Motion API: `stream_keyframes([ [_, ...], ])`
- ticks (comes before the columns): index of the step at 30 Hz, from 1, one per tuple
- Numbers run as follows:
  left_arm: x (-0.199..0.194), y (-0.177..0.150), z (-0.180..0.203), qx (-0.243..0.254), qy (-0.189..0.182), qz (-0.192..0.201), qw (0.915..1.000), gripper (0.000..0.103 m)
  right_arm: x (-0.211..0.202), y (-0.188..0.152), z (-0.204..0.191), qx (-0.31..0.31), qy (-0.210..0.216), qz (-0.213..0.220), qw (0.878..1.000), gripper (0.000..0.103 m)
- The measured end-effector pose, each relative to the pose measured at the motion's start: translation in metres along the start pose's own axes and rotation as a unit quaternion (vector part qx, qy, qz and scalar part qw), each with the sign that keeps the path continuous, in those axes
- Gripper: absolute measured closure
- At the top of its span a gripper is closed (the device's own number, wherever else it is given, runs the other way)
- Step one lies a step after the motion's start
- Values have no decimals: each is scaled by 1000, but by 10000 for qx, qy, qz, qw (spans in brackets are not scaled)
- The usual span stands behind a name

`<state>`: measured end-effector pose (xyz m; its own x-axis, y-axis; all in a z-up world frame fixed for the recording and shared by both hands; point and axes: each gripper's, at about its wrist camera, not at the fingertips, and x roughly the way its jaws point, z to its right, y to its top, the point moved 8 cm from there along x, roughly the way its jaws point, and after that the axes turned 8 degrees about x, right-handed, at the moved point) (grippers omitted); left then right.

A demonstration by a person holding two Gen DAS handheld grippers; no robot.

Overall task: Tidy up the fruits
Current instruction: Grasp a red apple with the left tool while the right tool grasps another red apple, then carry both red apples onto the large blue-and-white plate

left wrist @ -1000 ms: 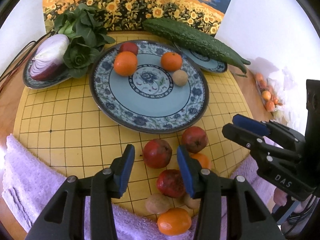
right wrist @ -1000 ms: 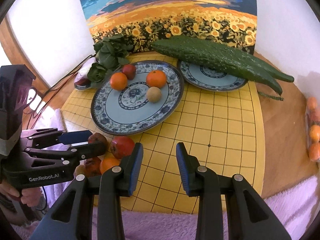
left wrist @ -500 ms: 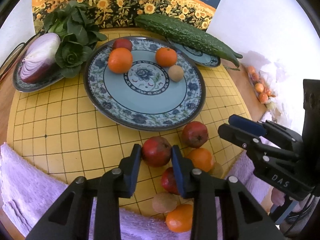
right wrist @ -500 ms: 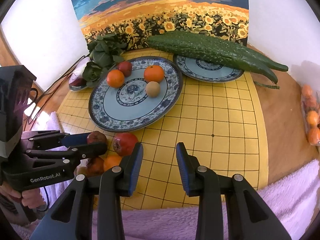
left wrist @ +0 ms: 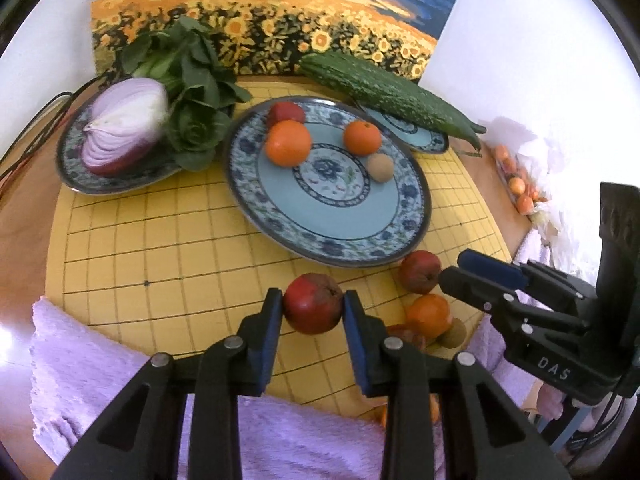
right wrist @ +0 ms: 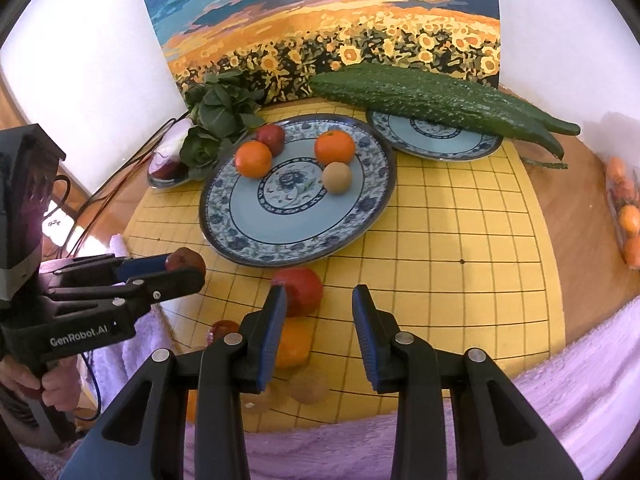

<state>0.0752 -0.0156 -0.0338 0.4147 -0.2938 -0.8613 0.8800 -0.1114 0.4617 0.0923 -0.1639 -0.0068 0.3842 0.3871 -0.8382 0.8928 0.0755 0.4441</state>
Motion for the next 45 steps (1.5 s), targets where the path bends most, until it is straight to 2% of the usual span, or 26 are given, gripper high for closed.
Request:
stream_keyframes([
  [15,-5,-7,-13,-188,-10,17,9998,71,16,0,-9,-19,-80,-199,9998,65],
  [26,-10,-4,-15,-473,86,58,9988,71,26,0,-14,-231,149,-381,9989,66],
  [28,-11,-3,-15,-523,122,68,9985,71,26,0,-15,-279,208,-391,9986,69],
  [45,-12,20,-16,-655,366,260,9968,71,3,2,1,-331,408,-305,9982,69],
])
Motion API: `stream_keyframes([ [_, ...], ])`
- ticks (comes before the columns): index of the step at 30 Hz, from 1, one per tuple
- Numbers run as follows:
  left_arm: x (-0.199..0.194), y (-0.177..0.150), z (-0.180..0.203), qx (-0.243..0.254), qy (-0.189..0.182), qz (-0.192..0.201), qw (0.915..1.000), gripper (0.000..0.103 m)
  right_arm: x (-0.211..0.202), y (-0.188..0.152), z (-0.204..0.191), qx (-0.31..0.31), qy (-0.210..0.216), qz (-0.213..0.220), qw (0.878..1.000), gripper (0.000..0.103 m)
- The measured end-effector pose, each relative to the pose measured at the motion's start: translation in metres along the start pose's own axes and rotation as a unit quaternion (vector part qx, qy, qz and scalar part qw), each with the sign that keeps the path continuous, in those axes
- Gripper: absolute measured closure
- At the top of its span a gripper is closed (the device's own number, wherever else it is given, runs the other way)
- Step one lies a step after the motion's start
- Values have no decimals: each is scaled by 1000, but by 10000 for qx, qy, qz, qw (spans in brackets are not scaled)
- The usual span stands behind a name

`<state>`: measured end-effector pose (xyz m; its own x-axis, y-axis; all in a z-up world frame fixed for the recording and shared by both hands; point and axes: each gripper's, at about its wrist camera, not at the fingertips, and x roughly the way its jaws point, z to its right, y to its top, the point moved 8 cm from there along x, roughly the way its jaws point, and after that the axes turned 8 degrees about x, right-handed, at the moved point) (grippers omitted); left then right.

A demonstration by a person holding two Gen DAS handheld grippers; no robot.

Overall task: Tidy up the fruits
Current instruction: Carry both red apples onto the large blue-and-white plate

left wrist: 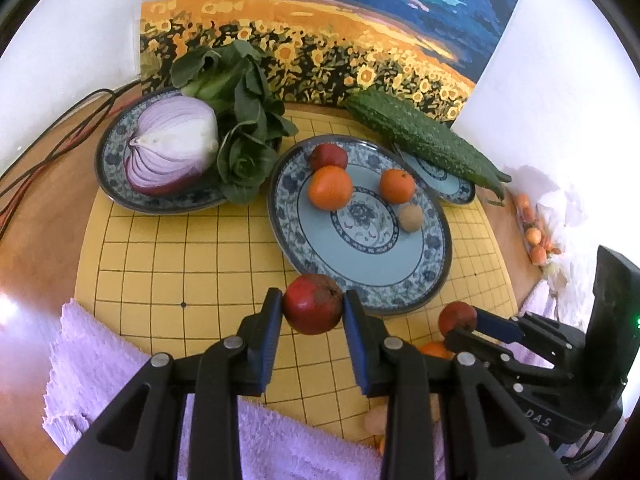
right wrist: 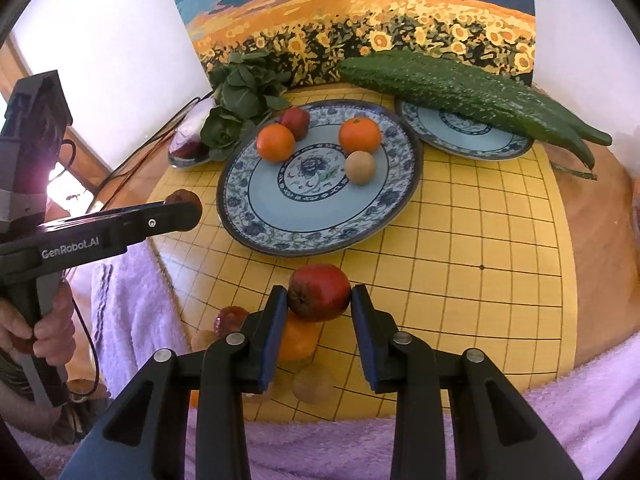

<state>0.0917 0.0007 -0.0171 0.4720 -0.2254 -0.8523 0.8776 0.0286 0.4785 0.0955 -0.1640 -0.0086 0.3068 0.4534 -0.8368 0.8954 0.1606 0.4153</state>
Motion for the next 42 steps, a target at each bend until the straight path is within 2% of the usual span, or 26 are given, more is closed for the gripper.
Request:
stream_keyframes([
  [21,12,20,4,80,83,52,9999,71,-9,28,15,74,-68,322,9994,69],
  [42,46,44,8,254,109,29,9996,71,15,99,-1,-61,52,726,9973,69],
])
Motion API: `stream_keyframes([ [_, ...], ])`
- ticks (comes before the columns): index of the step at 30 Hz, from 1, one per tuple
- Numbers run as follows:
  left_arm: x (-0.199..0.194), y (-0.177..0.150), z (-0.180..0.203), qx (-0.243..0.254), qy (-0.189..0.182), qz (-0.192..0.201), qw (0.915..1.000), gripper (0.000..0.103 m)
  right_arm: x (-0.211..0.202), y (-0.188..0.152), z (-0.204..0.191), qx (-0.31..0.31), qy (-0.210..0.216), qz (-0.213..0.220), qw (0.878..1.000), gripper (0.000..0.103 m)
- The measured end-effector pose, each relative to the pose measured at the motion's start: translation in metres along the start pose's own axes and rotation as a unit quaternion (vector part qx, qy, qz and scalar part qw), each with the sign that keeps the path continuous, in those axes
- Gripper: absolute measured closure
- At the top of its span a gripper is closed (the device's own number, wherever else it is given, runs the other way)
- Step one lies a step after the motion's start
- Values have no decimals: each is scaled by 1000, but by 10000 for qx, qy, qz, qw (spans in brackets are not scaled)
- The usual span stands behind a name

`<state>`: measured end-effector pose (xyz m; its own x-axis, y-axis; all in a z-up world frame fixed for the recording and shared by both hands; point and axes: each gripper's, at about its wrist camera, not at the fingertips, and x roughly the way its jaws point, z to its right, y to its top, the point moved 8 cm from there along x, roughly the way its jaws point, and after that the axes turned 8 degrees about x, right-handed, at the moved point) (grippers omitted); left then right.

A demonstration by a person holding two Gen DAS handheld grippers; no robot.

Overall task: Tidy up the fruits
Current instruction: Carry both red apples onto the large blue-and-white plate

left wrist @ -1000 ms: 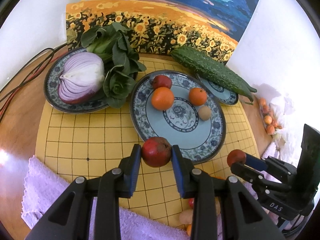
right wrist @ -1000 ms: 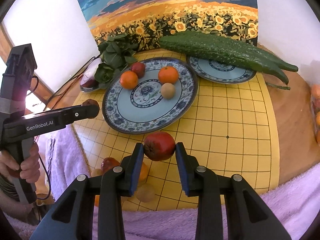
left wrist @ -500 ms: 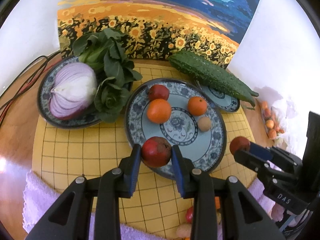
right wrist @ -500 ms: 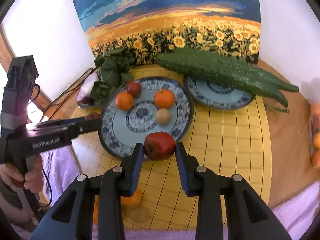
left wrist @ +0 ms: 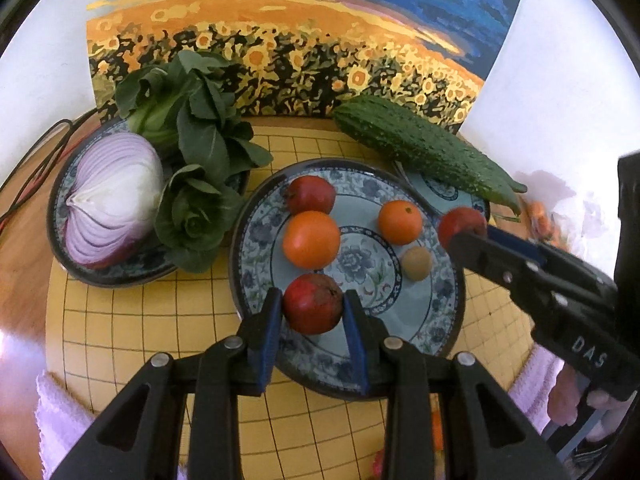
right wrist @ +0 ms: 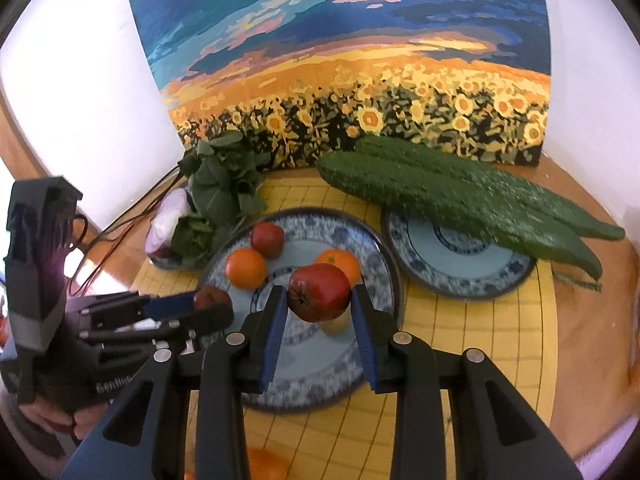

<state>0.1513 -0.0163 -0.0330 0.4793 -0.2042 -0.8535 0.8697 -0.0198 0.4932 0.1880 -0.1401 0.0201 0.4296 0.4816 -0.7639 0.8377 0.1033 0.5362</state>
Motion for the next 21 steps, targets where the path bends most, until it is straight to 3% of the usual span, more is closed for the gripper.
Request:
stream_keyframes([
  [21,19,17,-8,-10,77,190,9998,71,48,31,-3,-185,-74,51,9998,69],
])
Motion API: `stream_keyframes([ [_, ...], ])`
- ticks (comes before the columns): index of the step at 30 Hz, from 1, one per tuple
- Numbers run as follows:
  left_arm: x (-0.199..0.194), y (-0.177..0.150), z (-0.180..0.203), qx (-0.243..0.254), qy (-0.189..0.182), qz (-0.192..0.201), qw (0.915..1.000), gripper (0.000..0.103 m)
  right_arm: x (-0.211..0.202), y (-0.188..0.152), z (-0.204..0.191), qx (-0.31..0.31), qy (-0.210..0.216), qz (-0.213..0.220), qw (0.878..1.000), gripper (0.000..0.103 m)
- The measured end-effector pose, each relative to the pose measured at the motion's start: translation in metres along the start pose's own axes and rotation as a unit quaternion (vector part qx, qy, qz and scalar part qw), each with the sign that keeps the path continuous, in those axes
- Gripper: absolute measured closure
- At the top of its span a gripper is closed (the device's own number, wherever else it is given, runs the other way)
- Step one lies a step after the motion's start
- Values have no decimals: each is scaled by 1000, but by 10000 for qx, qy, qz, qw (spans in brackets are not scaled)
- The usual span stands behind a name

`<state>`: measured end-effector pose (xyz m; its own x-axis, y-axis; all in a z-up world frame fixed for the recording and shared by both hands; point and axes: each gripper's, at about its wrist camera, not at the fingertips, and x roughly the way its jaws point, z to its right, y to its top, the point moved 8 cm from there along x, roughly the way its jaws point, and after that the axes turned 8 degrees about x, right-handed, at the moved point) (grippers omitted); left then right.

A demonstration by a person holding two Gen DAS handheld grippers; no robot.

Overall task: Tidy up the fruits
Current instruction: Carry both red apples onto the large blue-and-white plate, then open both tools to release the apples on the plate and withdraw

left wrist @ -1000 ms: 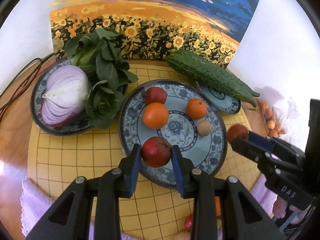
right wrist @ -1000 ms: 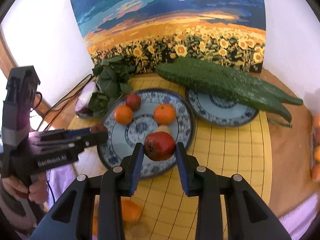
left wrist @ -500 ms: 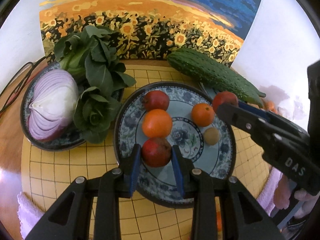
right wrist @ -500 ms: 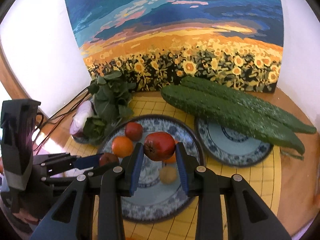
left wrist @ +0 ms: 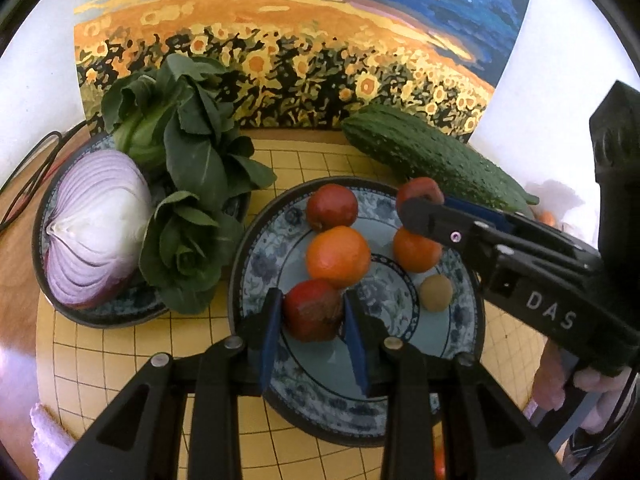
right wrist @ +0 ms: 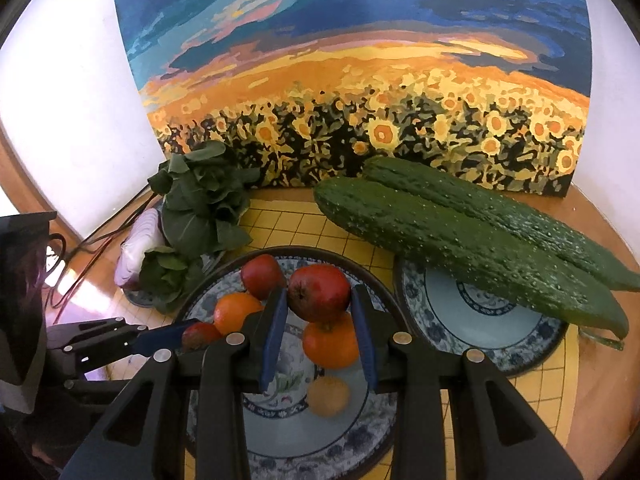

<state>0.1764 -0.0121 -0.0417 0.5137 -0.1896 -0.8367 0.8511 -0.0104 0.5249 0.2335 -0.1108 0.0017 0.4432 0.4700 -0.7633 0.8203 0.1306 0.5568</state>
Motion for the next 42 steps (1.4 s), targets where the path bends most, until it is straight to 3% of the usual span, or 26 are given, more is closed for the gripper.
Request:
stream_keyframes([
  [19,7,7,10,173,-109,24,9998,71,21,3,-1,-48,32,-193,9998,69],
  [30,-9,3,10,84,-148,41,9998,66,-16,-4,2,71,130,-14,9999,66],
  [42,-38,-16,29,123,-229,83,9996,66,-58,-41,5,243,152,-45,9996,66],
])
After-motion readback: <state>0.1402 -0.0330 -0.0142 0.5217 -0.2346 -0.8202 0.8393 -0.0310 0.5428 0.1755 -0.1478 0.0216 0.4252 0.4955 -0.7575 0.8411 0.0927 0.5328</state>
